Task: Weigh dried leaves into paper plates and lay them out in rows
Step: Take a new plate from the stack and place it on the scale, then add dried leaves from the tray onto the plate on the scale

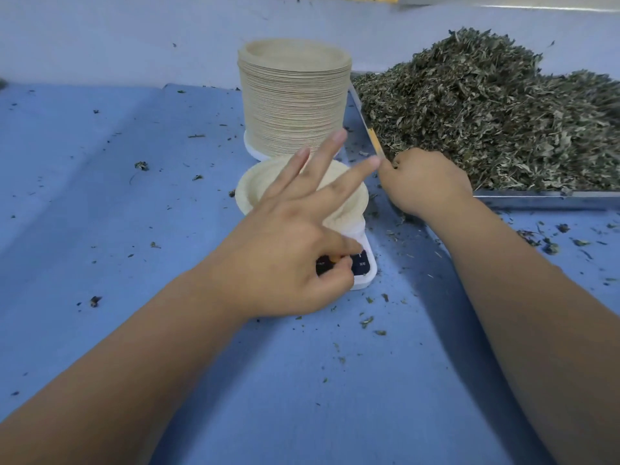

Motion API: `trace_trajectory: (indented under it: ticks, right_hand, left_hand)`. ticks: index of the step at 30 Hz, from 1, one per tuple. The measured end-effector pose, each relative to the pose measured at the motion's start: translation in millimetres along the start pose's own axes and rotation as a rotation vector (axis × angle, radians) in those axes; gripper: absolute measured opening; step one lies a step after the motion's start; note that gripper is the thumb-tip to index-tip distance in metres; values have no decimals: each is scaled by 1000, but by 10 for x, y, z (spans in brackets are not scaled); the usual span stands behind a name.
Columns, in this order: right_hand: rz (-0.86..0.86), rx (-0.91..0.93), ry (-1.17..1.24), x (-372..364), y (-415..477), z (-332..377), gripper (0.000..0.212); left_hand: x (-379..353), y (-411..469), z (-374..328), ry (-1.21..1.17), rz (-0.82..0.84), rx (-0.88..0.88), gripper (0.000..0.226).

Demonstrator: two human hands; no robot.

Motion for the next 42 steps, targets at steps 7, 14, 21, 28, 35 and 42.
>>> trace_trajectory:
  ticks: [7, 14, 21, 28, 35, 42]
  right_hand:
    - [-23, 17, -10, -5, 17, -9, 49]
    - [-20, -7, -11, 2, 7, -13, 47]
    - [-12, -17, -11, 25, -24, 15, 46]
    - [-15, -7, -27, 33, -32, 29, 50]
    - [-46, 28, 16, 50, -47, 49, 51]
    - [-114, 36, 78, 125, -89, 58, 48]
  left_hand:
    - [-125, -7, -6, 41, 115, 17, 39]
    - [-157, 68, -102, 152, 127, -30, 48]
    - [-134, 126, -143, 180, 118, -24, 49]
    - [42, 140, 6, 13, -38, 101, 46]
    - [-42, -451, 1063, -444, -312, 885, 47]
    - [-379, -916, 1550, -749, -361, 1316, 45]
Point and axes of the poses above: each hand's wrist, its own y-axis towards the middle knuckle, its own x-axis out of the back of the hand, z = x × y, the point moved 10 cm from there along y, towards the middle knuckle, and after that the axes turned 15 degrees about y, right-handed, at the moved point
